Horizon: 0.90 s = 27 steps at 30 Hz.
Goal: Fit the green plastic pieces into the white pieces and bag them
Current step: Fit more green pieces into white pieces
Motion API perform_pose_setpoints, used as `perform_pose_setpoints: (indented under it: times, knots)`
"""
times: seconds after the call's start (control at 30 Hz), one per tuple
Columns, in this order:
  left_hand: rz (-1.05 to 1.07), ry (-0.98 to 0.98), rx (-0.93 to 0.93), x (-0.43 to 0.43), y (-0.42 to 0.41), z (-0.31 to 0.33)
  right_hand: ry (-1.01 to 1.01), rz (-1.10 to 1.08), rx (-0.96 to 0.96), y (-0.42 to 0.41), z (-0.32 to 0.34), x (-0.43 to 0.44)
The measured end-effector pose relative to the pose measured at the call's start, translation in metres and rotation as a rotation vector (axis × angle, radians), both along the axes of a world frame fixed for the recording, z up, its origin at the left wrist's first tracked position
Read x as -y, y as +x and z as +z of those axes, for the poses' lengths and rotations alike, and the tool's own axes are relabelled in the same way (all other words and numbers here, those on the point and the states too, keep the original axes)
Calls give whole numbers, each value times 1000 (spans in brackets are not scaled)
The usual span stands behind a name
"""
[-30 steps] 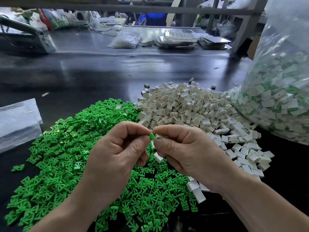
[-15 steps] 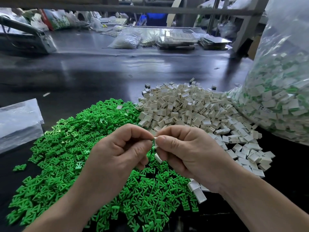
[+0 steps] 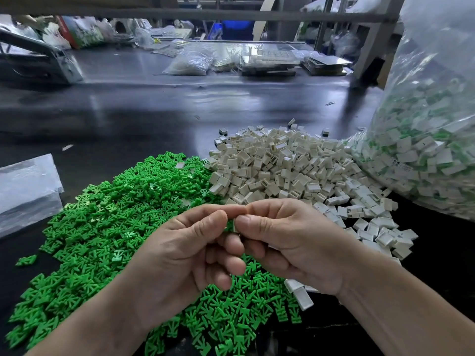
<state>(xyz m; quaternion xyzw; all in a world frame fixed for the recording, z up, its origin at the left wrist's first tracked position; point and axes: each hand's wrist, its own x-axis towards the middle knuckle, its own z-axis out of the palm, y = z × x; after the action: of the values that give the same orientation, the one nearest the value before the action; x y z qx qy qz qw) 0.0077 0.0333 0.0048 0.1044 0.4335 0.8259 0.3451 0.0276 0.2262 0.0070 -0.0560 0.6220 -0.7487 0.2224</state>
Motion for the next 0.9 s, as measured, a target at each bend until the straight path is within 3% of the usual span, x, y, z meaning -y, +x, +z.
perform_pose_setpoints:
  times: [0.23,0.9]
  knots:
    - [29,4,45,-3,1,0,-12,-16,11,2,-1,6]
    - [152,174,-170,-16,15,-3,-155,-91,-106,10,6,18]
